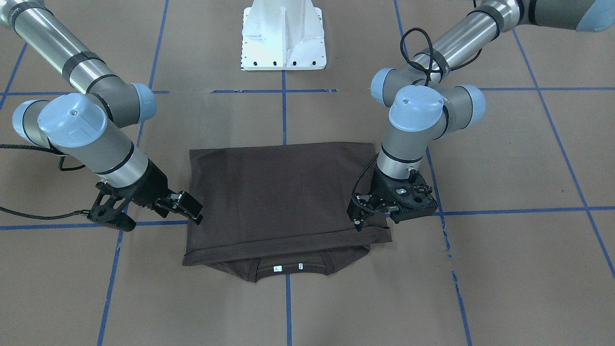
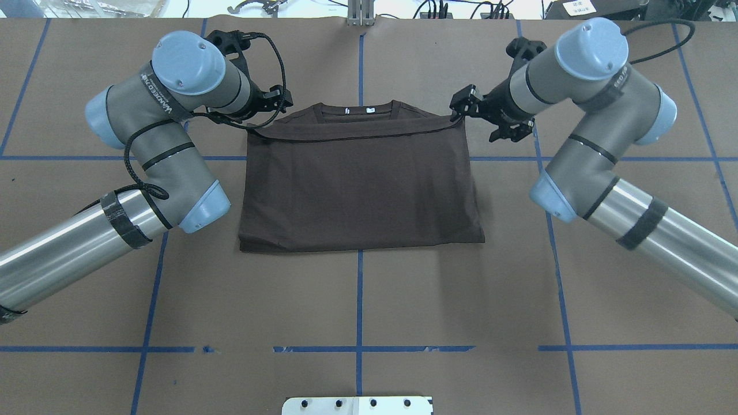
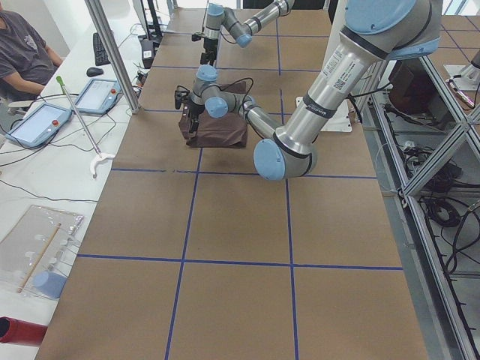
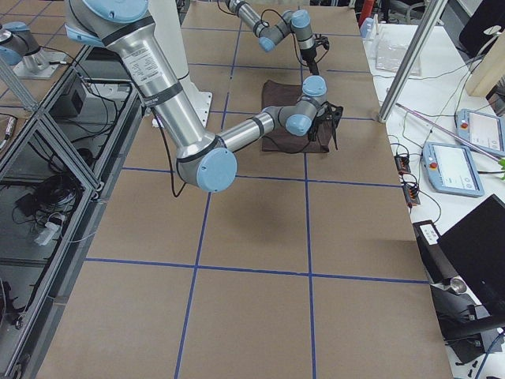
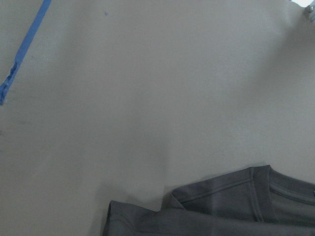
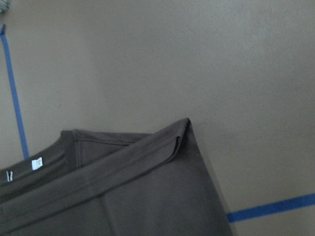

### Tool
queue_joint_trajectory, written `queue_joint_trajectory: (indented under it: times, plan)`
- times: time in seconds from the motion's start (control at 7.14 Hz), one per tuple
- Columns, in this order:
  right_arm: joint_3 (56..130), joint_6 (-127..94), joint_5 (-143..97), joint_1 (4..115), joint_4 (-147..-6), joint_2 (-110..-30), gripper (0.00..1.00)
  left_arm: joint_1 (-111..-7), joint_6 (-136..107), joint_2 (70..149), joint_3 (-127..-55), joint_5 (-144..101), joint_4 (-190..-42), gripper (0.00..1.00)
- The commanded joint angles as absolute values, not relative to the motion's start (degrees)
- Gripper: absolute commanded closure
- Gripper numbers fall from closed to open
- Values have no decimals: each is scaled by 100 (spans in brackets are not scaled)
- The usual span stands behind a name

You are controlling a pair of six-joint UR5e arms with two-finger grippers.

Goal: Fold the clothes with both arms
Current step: 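Grasp the folded shirt's side with the right gripper and drag it toward the robot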

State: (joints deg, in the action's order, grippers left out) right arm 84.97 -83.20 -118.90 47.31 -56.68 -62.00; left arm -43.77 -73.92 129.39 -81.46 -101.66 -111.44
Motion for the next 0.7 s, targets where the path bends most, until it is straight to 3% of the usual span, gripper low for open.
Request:
queue_joint_trajectory:
  times: [0.0, 0.56]
  plan:
    - [9550, -8367, -11149, 3802, -5651, -7360, 0, -4377, -7392, 12920, -8646, -10169, -10672, 0]
    - [9835, -8358, -10872, 3235, -5722, -7567, 3, -4377, -7392, 12902, -8710, -10169, -10652, 0]
